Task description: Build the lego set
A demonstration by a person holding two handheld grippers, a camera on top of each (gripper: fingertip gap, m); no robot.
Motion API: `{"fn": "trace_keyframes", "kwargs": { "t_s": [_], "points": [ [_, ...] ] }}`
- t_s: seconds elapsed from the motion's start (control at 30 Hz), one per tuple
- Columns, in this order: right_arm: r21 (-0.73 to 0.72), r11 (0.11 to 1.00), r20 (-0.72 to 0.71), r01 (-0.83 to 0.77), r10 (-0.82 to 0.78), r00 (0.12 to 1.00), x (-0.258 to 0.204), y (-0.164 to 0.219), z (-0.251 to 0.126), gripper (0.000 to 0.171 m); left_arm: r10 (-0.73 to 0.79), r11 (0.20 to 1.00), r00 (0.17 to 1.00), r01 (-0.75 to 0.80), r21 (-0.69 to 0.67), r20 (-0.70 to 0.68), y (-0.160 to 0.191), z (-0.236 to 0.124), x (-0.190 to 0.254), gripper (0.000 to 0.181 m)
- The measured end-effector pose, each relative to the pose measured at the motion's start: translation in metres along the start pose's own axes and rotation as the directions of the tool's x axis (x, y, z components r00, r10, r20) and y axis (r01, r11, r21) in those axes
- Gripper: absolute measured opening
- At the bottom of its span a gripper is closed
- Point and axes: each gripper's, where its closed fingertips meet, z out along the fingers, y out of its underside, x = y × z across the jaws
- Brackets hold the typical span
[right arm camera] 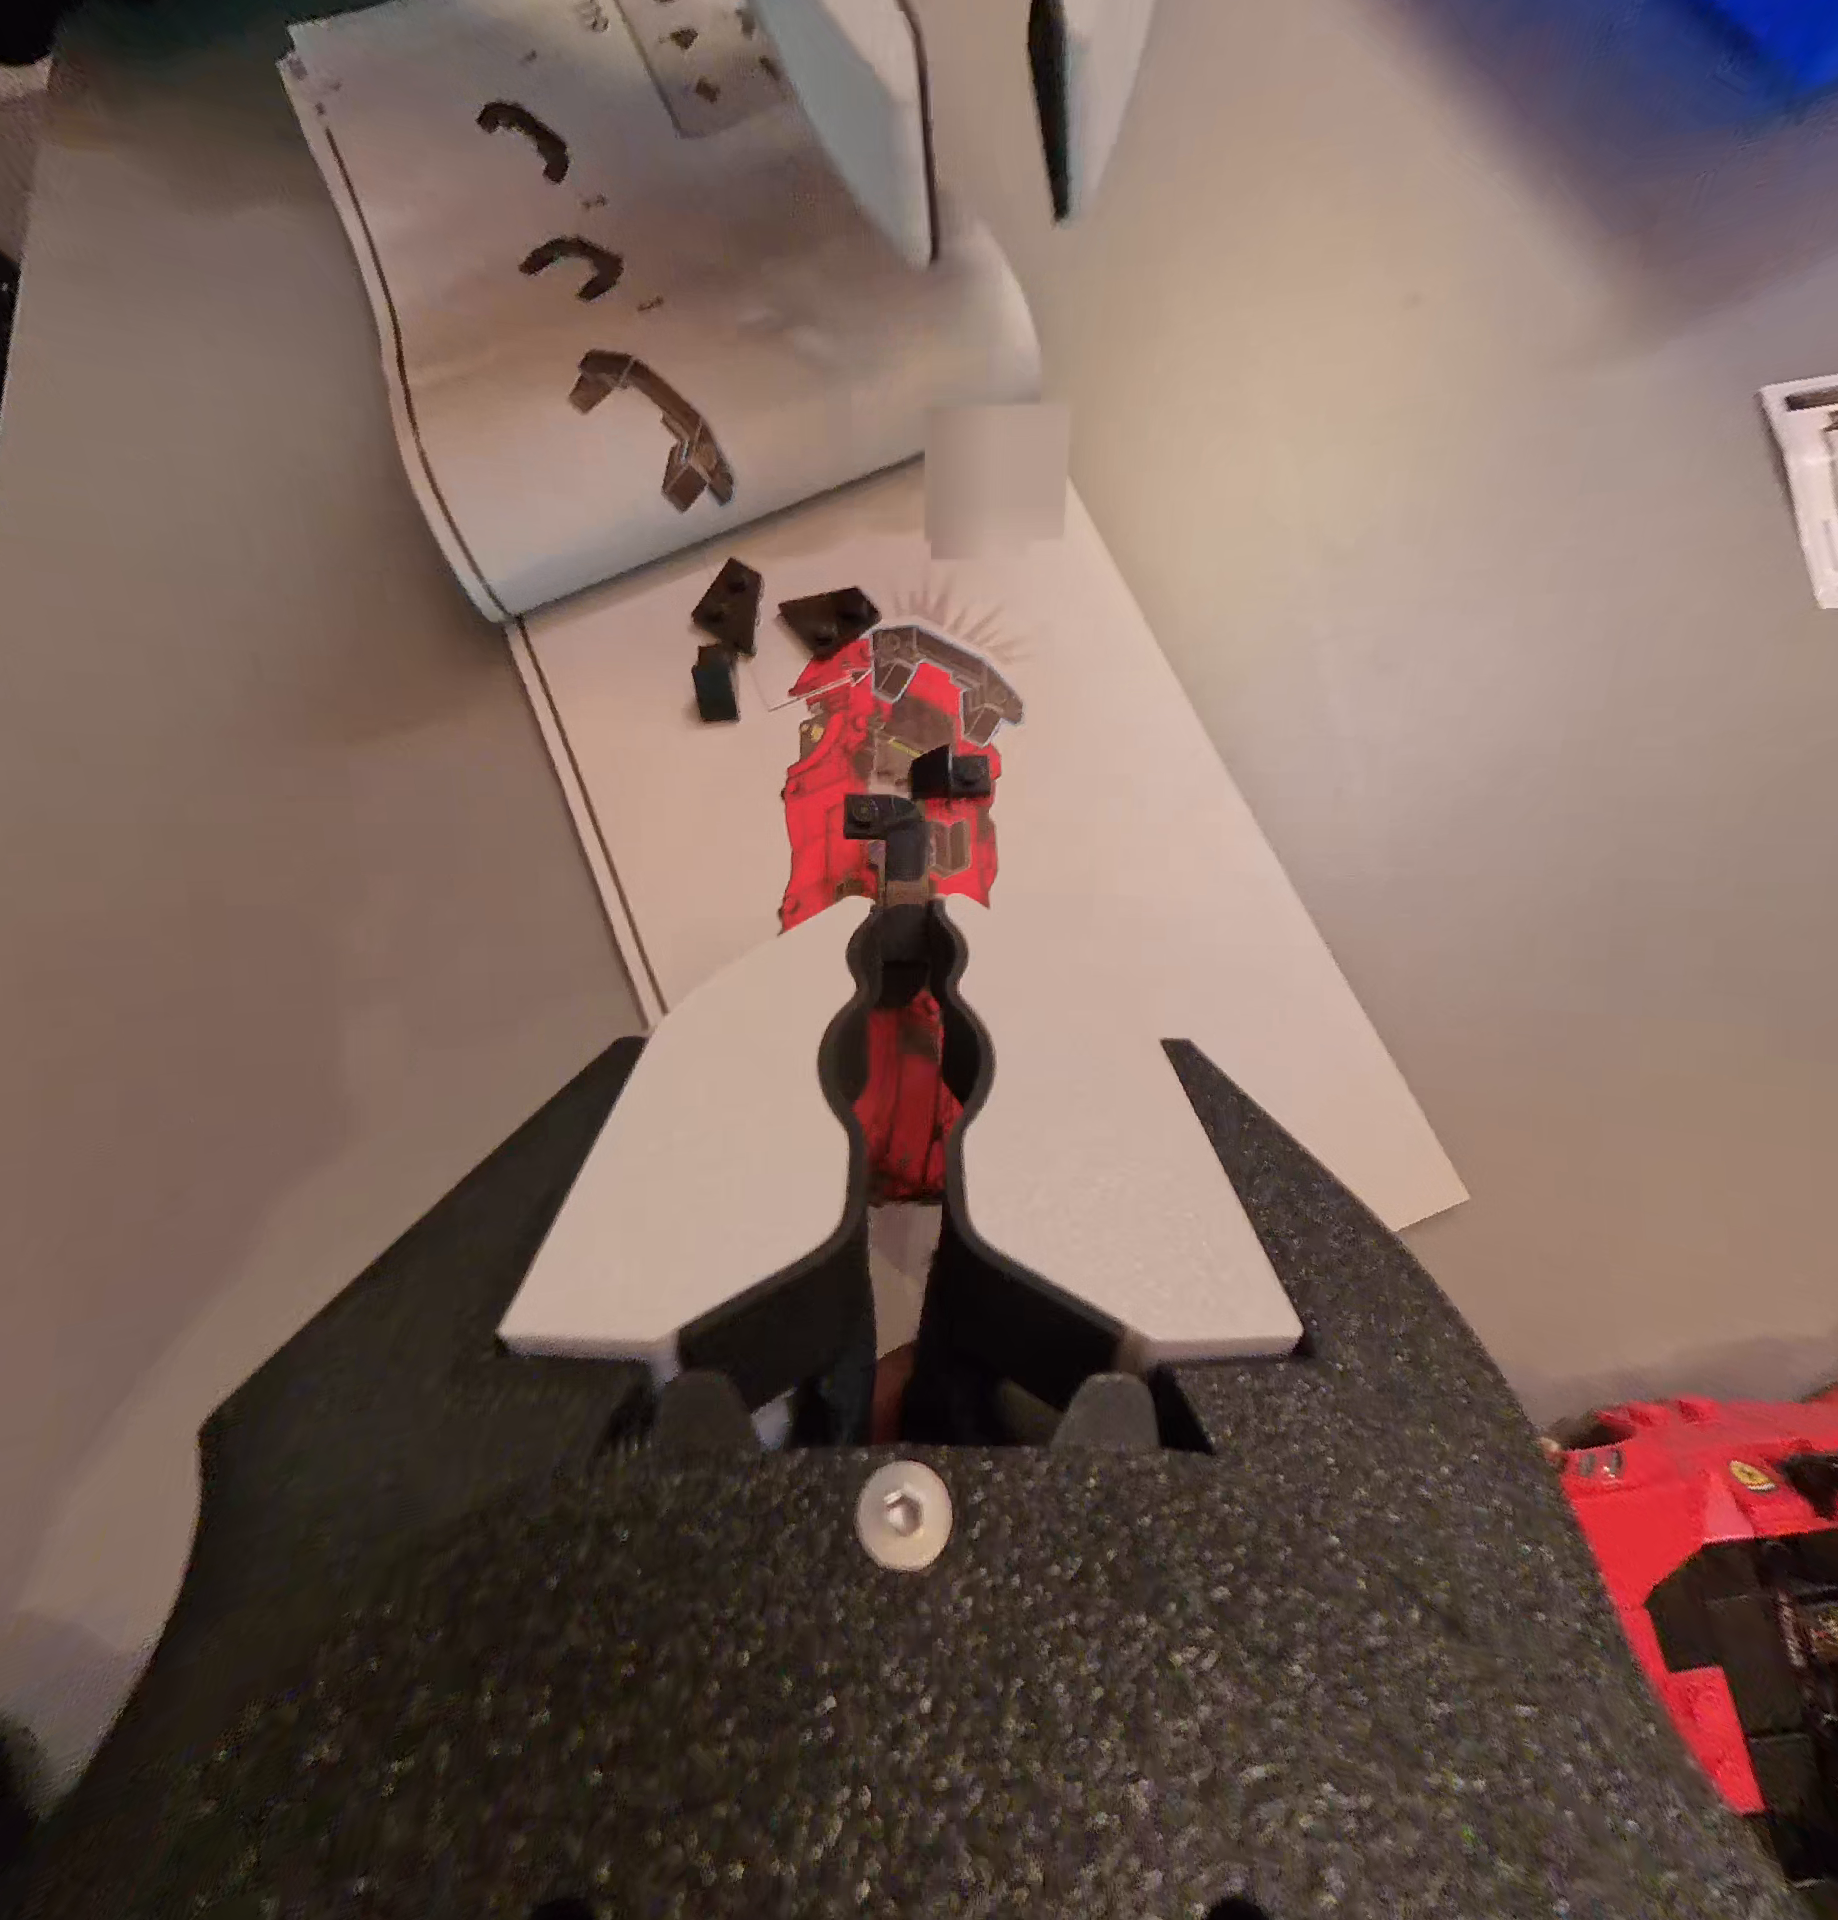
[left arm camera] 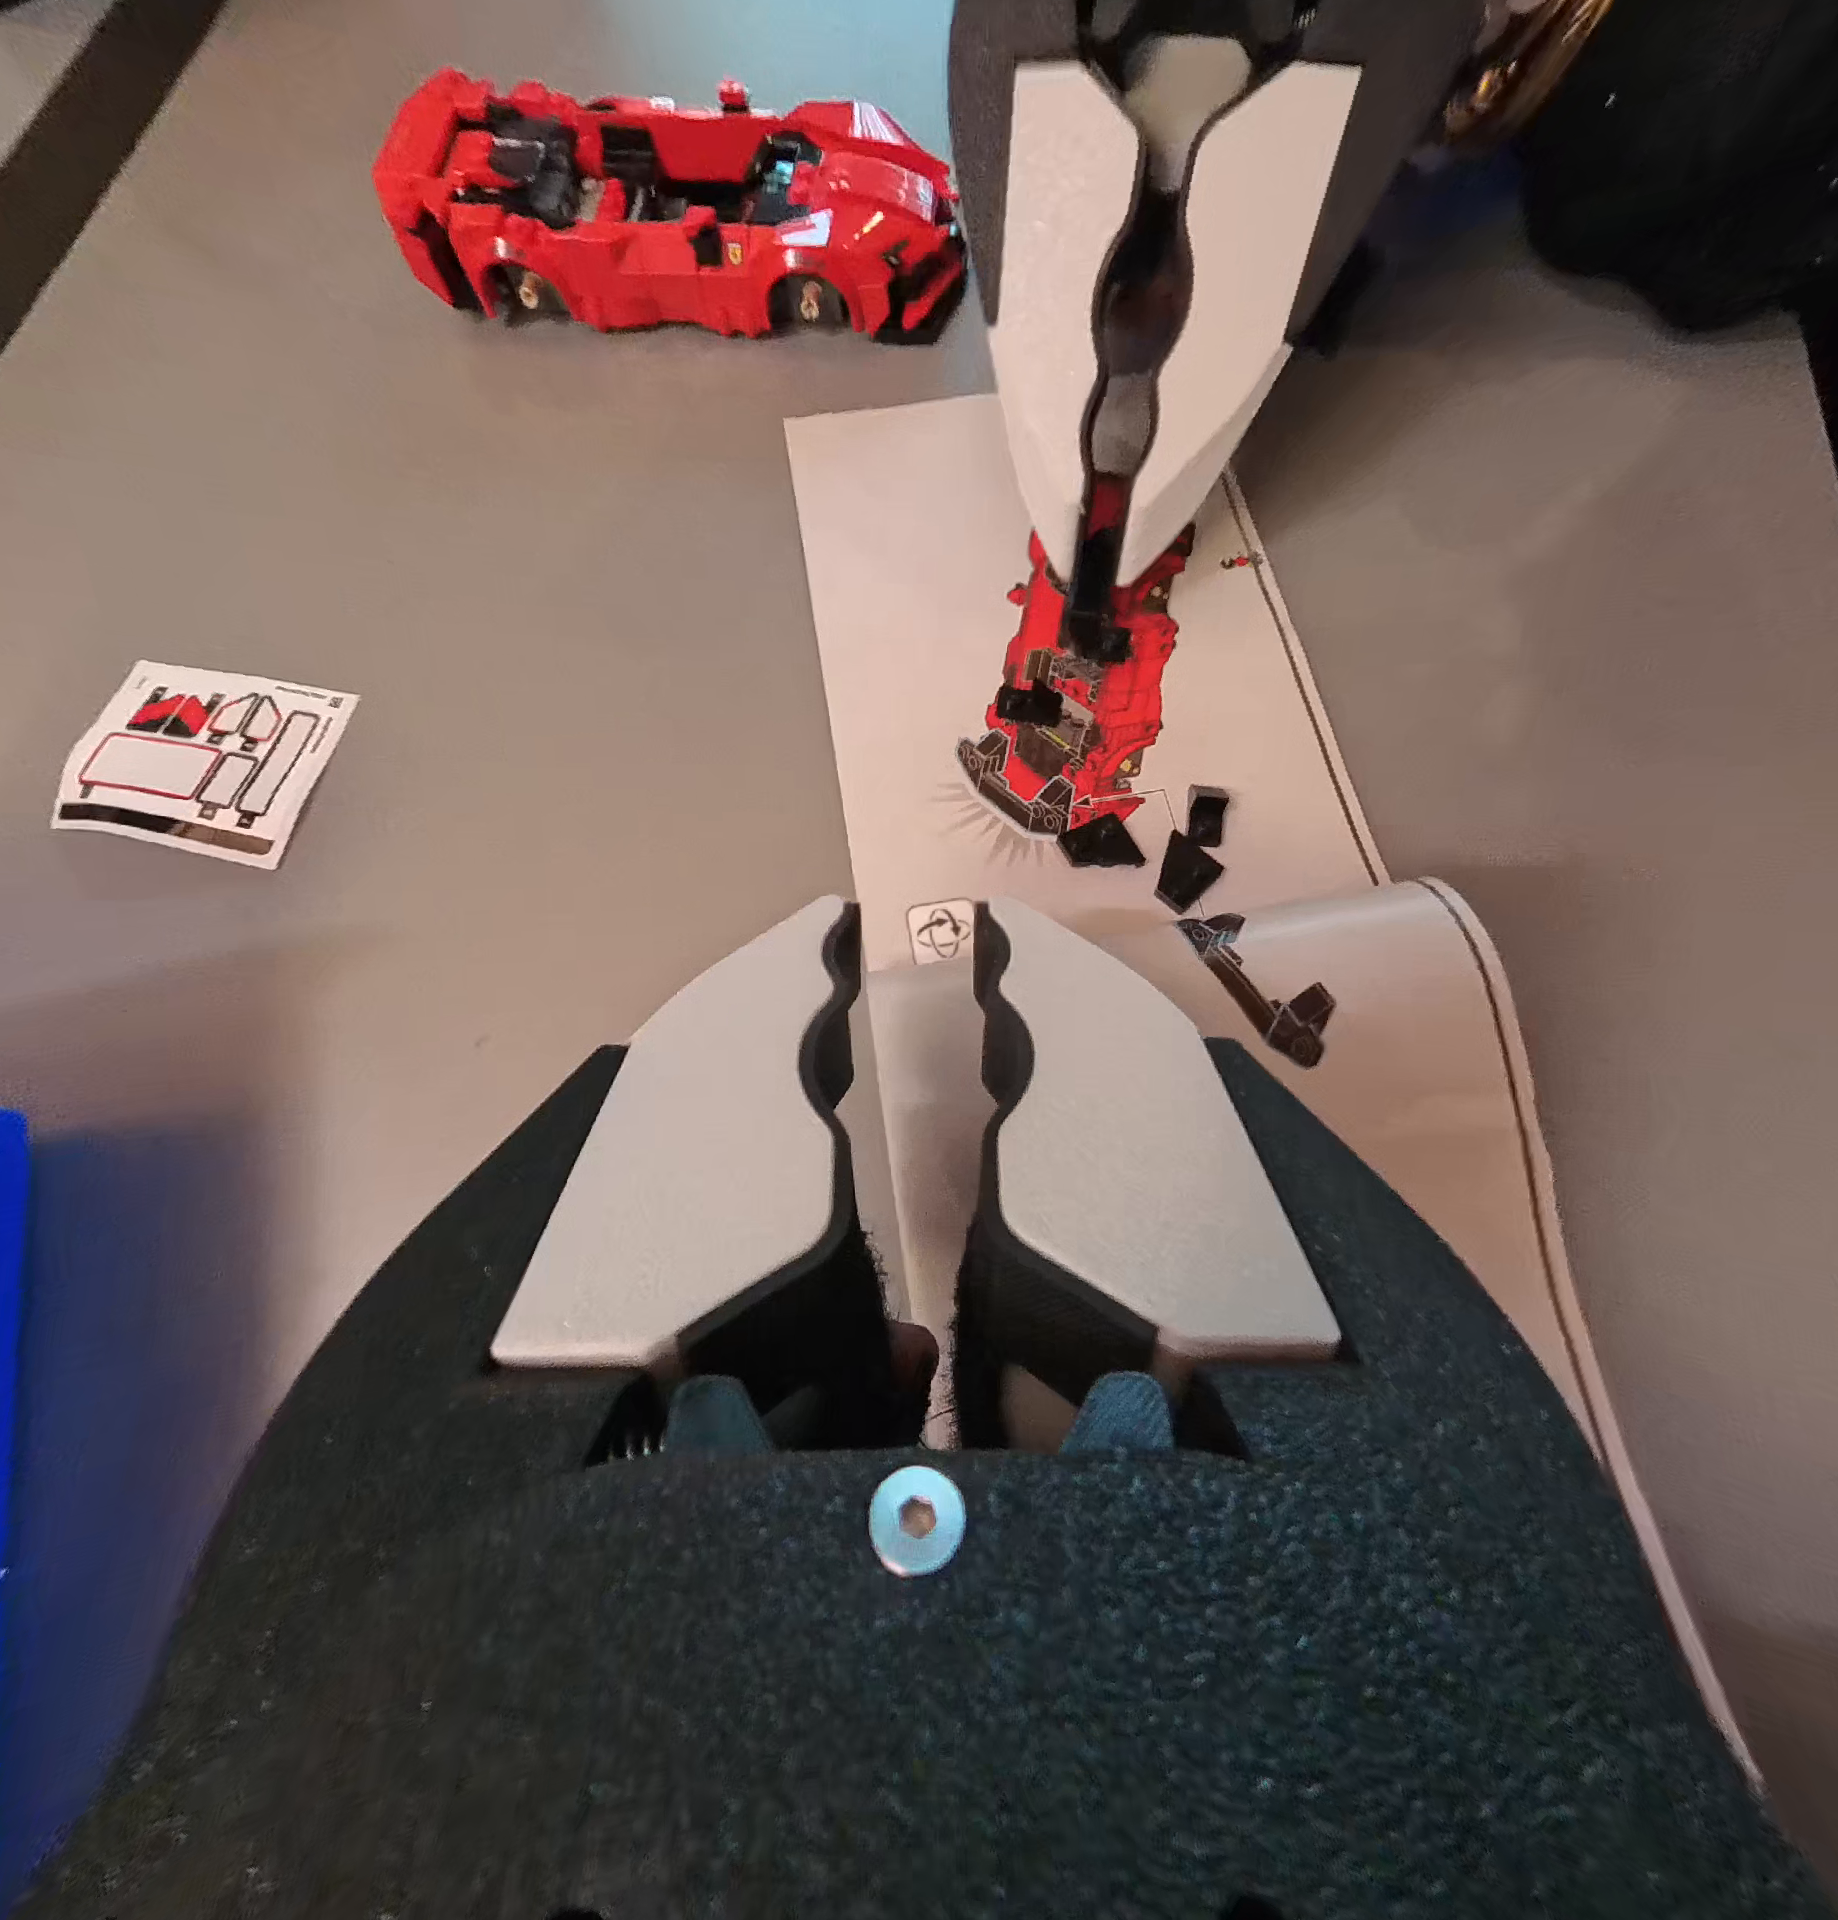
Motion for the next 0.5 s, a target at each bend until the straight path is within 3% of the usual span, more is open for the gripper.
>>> {"fn": "trace_keyframes", "kwargs": {
  "t_s": [0.5],
  "points": [
    [-0.097,0.993,0.077,0.063,-0.056,0.995,-0.009,0.014,0.004,0.008,-0.001,0.996,1.0,0.003,0.091,-0.027,-0.001,-0.006,0.005,0.019]
  ]
}}
